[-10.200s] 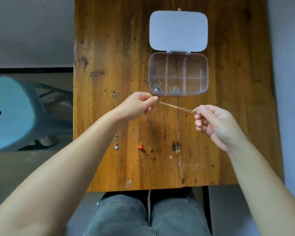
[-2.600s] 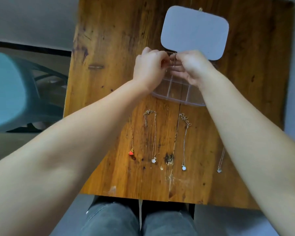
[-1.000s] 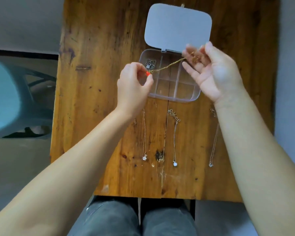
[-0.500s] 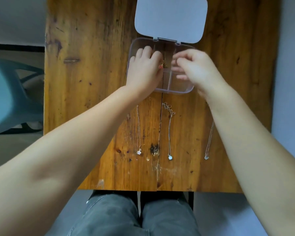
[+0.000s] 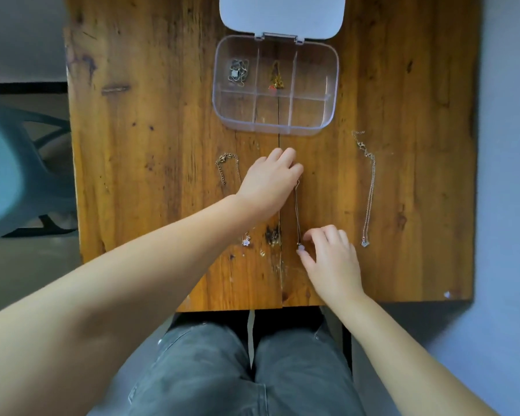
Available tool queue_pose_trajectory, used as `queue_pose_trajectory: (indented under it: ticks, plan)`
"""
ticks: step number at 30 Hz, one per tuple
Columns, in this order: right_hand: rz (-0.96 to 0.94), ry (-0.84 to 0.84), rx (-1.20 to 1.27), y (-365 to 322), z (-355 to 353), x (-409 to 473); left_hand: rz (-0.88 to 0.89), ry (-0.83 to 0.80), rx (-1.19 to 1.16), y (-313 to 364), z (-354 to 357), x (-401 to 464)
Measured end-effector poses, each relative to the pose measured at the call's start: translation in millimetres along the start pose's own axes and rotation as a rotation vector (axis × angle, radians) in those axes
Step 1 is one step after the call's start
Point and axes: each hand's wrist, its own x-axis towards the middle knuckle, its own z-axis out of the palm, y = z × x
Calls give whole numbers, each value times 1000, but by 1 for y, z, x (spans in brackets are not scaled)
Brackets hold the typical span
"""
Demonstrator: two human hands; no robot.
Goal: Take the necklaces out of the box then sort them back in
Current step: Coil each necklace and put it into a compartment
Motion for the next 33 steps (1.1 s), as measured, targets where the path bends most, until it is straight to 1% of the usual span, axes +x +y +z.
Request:
queue_pose_trajectory:
  ticks: [3,5,7,10,12,14,16,17,18,20,22,24,26,28,29,30,32,33]
  plan:
    - [-7,25,-31,-2,3,1,54,-29,4,0,-1,-3]
    - [4,32,78,-1,1,1,56,-28,-86,0,-6,-6]
    - [59,40,331,-4,-11,1,-44,17,-325,-2,-15,-9]
    - [116,117,681,-13,-42,5,-309,78,-870,-7,-34,-15]
    - [140,146,911,-28,-69,14,-406,98,-1133,-14,-45,-20]
    - [102,125,1280,-48,-99,30,-451,136,-1307,-22,-54,-25]
    - [39,18,1672,-66,-125,47,-465,187,-1431,-30,-63,-29]
    - [18,-34,1812,-74,-134,57,-463,220,-1477,-35,-68,-30]
    - [7,-70,1906,-82,-141,67,-455,254,-1521,-40,-73,-30]
    - [2,-101,1999,-97,-149,87,-425,320,-1617,-52,-83,-27]
    - [-4,-121,2018,-113,-151,107,-412,385,-1662,-67,-92,-20]
    - [22,-128,1944,-127,-144,126,-478,413,-1602,-80,-96,-11]
    - [105,-134,1801,-138,-132,143,-591,393,-1478,-91,-93,-4]
    - [191,-157,1609,-144,-117,156,-663,362,-1341,-99,-88,0]
    - [212,-160,1473,-146,-110,160,-672,345,-1279,-101,-85,2]
    - [202,-136,1278,-146,-104,163,-670,329,-1227,-103,-83,2]
    - [87,-24,807,-143,-92,166,-647,312,-1154,-105,-81,2]
    - [17,32,633,-142,-90,167,-629,308,-1121,-105,-80,1]
